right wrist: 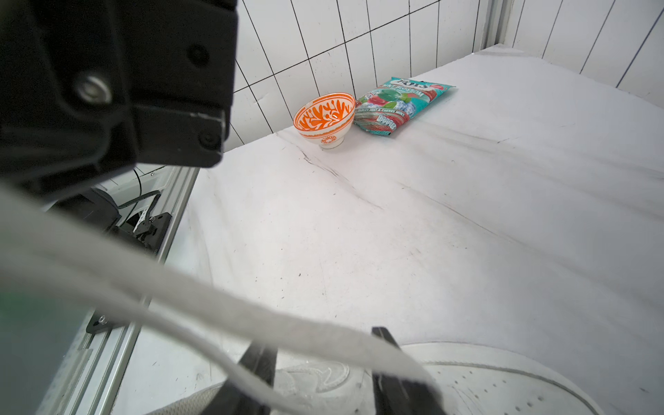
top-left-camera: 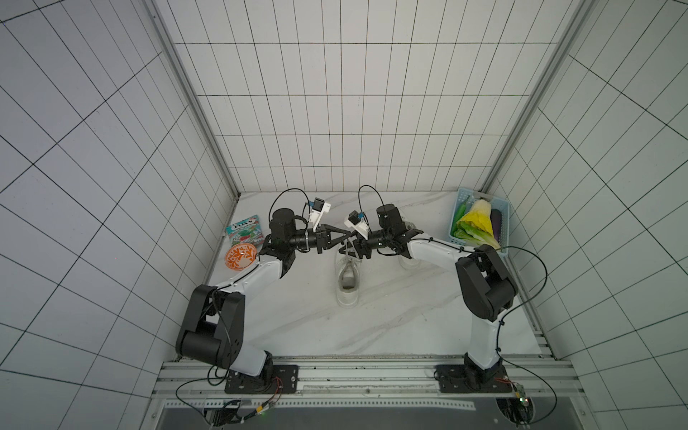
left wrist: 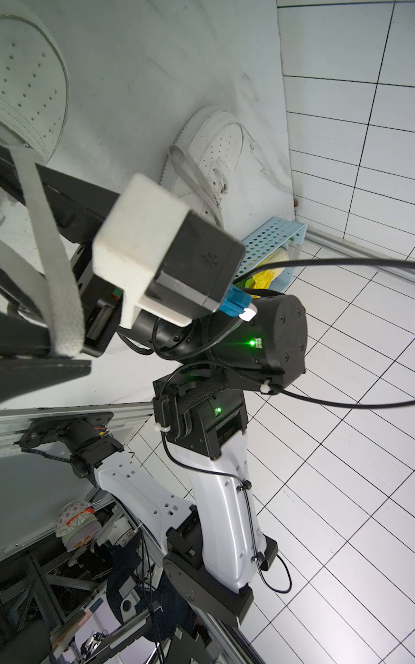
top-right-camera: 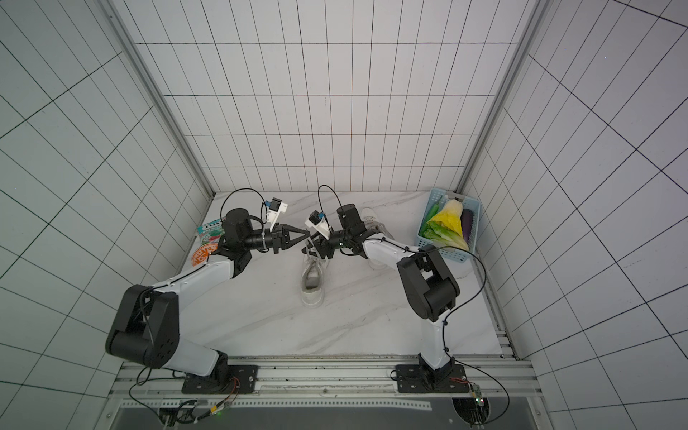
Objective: Tie the shoes
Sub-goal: Cross the shoelace with the shoelace.
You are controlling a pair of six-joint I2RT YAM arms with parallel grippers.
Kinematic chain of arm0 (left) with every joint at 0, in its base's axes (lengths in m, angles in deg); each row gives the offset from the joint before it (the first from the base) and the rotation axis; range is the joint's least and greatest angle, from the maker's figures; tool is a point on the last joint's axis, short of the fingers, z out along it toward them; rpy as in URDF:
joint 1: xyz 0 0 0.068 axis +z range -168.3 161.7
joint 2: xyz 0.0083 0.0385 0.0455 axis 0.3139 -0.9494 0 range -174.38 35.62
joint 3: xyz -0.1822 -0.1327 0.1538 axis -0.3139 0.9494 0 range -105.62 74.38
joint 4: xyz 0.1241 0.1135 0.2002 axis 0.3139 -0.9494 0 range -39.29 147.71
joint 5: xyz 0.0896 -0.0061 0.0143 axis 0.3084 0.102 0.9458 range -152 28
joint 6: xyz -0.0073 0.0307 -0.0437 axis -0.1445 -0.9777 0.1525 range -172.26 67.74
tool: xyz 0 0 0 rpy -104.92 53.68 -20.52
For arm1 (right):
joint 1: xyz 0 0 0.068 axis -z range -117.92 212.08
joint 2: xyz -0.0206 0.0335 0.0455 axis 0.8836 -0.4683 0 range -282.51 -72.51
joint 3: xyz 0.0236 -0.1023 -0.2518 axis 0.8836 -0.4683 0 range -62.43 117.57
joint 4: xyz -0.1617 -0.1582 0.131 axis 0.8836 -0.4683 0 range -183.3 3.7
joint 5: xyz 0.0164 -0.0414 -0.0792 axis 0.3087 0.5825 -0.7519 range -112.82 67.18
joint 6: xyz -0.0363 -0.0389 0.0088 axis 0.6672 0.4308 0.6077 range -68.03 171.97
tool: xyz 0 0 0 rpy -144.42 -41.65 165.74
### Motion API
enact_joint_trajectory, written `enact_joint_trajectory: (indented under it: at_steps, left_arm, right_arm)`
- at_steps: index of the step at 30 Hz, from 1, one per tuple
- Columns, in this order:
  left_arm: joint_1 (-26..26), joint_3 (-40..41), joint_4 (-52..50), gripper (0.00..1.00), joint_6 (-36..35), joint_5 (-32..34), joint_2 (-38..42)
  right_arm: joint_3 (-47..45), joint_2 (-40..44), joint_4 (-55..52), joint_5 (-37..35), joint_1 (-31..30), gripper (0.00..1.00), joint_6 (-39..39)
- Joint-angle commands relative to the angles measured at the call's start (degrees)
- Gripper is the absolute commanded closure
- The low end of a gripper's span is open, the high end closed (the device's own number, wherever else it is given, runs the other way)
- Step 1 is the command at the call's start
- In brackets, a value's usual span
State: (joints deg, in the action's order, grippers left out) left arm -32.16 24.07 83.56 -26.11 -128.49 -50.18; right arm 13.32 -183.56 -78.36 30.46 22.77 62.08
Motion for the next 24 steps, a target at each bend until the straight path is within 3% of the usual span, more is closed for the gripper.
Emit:
enact_joint_trajectory:
  at_steps: [1, 5, 13, 24]
  left_arm:
    - [0.22, -0.44, -0.01, 1.0, -0.44, -0.21, -0.12]
    - [0.22, -0.41, -0.68, 1.0, -0.87, 0.05, 0.08]
    - [0.51, -0.34, -0.97, 1.0, -1.06, 0.58, -0.12]
    - [0.62, -0.66, -0.98, 1.0, -0.83, 1.86, -1.18]
  right_arm:
    - [2.11, -0.76, 2.07, 0.45, -0.59, 0.68, -0.97]
    - [-0.32, 3.7, 1.45, -0.71, 0.49, 1.0, -0.62]
    - [-3.82, 15.92, -5.72, -2.48, 5.08, 1.0, 2.28]
    - [-2.98, 24.96, -19.18, 0.92, 5.14, 1.0, 5.34]
